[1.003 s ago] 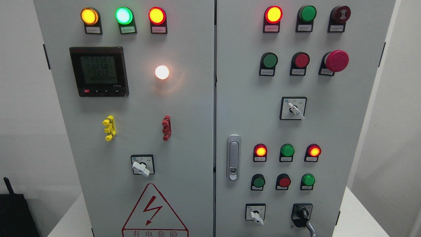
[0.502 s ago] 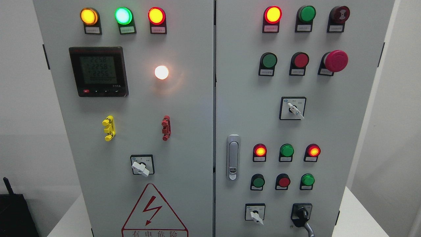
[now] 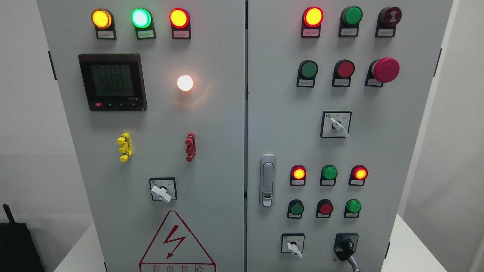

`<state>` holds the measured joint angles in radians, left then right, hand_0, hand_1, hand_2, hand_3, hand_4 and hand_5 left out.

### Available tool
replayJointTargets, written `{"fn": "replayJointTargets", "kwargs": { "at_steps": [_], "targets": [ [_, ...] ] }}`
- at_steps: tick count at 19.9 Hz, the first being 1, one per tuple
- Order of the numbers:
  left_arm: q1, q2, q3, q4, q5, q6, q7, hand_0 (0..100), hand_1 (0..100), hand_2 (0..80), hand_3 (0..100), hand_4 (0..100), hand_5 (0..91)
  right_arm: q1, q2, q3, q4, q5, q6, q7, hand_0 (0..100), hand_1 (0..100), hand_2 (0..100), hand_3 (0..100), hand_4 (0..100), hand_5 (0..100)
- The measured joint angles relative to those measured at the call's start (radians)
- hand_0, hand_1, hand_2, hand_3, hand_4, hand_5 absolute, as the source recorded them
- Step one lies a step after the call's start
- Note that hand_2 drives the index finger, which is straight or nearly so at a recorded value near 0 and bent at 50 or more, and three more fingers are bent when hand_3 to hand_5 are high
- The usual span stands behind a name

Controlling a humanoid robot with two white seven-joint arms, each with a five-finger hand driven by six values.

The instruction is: Trip black knob to open circuit

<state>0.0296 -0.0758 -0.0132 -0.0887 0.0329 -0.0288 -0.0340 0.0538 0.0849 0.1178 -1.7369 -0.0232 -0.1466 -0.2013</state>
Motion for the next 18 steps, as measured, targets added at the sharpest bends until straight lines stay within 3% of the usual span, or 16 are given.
{"fn": "replayJointTargets", "kwargs": {
  "at_steps": [18],
  "targets": [
    [0.000,0.000,0.000,0.000,0.000,0.000,0.000,12,39,0.0,0,0,0.0,-0.004,0.000,0.026,-0.008,0.000,0.009,-0.010,91,95,0,100,100,93]
  ]
}}
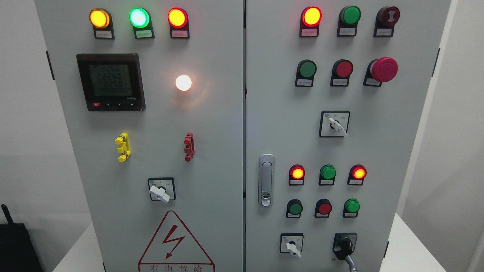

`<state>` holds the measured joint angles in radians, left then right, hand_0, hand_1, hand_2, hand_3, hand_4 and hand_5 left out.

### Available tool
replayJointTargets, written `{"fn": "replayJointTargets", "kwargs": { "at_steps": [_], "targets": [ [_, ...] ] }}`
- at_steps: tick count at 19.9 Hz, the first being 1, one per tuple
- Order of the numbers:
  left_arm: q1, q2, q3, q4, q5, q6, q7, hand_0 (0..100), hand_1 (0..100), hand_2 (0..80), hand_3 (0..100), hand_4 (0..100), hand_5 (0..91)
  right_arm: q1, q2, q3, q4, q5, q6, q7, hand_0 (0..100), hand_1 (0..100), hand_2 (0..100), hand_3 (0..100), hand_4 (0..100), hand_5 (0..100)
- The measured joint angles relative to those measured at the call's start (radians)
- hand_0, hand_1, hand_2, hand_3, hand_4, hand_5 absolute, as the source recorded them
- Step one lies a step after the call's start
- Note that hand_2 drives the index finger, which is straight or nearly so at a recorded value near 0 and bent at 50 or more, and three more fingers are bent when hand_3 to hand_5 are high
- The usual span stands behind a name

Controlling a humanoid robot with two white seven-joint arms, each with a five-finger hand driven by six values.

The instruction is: Trip black knob to open circuit

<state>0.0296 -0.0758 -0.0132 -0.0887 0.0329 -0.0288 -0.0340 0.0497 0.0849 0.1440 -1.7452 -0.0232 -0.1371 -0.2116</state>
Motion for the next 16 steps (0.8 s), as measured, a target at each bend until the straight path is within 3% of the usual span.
{"fn": "replayJointTargets", "kwargs": {
  "at_steps": [16],
  "targets": [
    [0.000,0.000,0.000,0.000,0.000,0.000,0.000,12,39,0.0,0,0,0.0,0.000,0.000,0.001,-0.002,0.000,0.002,-0.001,92,95,0,100,100,93]
  ]
}}
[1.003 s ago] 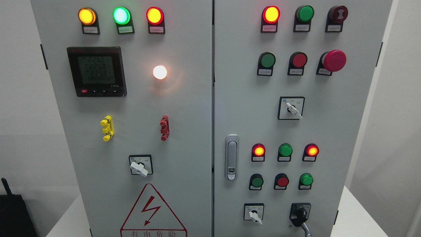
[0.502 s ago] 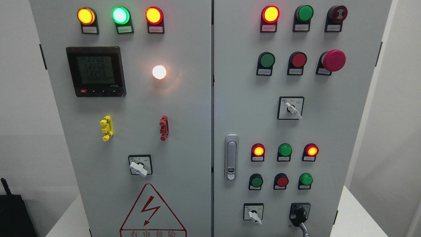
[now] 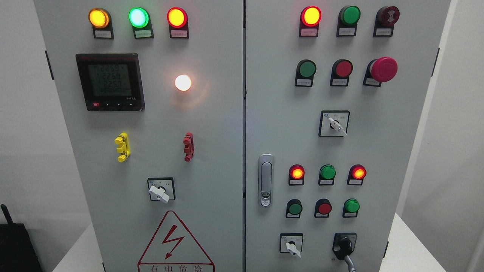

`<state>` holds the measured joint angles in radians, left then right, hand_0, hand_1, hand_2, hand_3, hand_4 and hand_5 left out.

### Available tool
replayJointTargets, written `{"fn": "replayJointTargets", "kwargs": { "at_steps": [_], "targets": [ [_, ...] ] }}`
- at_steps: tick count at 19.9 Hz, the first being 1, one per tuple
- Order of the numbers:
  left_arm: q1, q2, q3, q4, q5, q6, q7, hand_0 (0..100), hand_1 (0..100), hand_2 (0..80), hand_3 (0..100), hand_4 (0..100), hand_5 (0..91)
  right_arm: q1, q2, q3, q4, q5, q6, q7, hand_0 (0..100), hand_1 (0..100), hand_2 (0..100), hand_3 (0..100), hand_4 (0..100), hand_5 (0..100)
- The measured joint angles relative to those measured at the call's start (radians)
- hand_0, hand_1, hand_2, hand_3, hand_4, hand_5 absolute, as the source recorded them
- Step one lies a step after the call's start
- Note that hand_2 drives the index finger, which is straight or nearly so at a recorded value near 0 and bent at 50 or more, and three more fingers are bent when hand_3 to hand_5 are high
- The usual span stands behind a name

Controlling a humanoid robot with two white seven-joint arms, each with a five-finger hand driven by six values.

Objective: Trip black knob to open circuit
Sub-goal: 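Twist the black knob with the right hand to switch it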

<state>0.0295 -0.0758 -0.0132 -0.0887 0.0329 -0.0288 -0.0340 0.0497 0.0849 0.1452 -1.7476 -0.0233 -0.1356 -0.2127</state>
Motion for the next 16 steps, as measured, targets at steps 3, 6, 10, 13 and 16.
{"fn": "replayJointTargets", "kwargs": {
  "at_steps": [3,6,10,13,16],
  "targets": [
    [0.000,0.000,0.000,0.000,0.000,0.000,0.000,12,39,0.0,0,0,0.0,0.000,0.000,0.001,0.000,0.000,0.000,0.000,92,95,0,100,100,93],
    [0.000,0.000,0.000,0.000,0.000,0.000,0.000,12,39,0.0,0,0,0.0,0.000,0.000,0.002,0.000,0.000,0.000,-0.001,92,95,0,100,100,93],
    [0.000,0.000,0.000,0.000,0.000,0.000,0.000,12,39,0.0,0,0,0.0,0.000,0.000,0.002,0.000,0.000,0.000,-0.001,92,95,0,100,100,93],
    [0.000,0.000,0.000,0.000,0.000,0.000,0.000,12,39,0.0,0,0,0.0,0.000,0.000,0.003,0.000,0.000,0.000,-0.001,92,95,0,100,100,93],
    [0.000,0.000,0.000,0.000,0.000,0.000,0.000,12,39,0.0,0,0,0.0,-0.001,0.000,0.003,0.000,0.000,0.001,-0.002,92,95,0,100,100,93]
  ]
}}
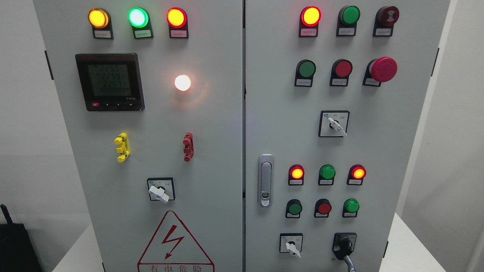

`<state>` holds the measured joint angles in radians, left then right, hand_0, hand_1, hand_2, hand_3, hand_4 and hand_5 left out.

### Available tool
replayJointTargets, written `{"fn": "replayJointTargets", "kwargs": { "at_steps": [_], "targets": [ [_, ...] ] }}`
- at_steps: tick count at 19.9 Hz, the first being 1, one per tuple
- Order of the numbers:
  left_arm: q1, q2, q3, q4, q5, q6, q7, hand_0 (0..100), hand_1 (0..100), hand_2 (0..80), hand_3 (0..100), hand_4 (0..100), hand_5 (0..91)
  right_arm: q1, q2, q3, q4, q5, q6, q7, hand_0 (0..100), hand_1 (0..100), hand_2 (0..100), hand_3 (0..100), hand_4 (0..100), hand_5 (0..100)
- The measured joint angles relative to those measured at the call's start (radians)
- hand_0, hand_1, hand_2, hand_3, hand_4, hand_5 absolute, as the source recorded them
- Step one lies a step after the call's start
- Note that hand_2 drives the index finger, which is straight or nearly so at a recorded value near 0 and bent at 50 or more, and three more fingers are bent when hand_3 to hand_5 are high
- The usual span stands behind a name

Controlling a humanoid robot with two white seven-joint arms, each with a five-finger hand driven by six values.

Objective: Trip black knob to open circuit
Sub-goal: 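Twist the black knob with the right hand to switch it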

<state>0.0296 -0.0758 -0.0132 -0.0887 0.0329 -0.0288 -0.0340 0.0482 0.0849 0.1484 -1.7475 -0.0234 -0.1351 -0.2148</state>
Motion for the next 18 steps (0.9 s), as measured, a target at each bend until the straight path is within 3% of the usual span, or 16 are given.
{"fn": "replayJointTargets", "kwargs": {
  "at_steps": [18],
  "targets": [
    [0.000,0.000,0.000,0.000,0.000,0.000,0.000,12,39,0.0,0,0,0.0,-0.004,0.000,0.019,0.001,0.000,0.011,-0.005,92,95,0,100,100,93]
  ]
}}
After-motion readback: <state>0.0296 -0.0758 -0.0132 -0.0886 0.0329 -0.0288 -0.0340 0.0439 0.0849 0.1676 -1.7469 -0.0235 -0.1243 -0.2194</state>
